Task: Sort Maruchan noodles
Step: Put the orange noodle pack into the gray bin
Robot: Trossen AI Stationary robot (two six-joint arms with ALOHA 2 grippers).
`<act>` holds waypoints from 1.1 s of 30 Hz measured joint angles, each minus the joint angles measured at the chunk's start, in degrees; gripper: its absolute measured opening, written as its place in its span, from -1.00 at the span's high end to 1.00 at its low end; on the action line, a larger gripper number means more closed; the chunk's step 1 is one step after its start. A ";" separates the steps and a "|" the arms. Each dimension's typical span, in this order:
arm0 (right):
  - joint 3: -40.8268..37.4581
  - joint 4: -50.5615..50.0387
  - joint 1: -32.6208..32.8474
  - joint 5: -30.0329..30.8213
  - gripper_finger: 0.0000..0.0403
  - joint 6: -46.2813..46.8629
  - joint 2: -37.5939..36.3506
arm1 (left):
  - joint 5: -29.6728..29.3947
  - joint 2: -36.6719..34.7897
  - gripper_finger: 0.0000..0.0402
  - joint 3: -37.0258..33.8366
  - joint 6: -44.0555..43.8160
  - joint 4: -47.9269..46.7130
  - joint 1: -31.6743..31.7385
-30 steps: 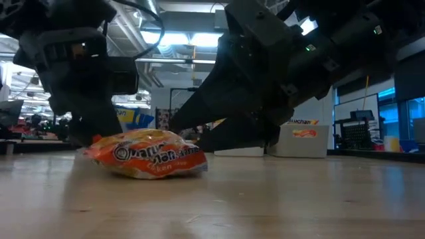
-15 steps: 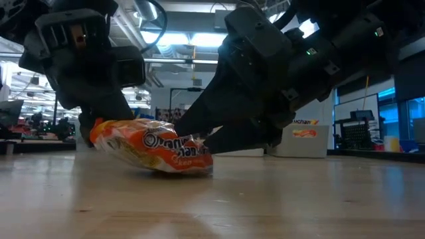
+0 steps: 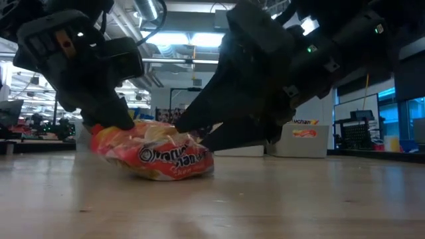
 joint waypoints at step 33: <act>0.02 -11.77 -0.85 1.10 -0.57 -1.91 -12.69 | -3.68 -0.04 0.38 9.93 23.70 -12.53 -4.96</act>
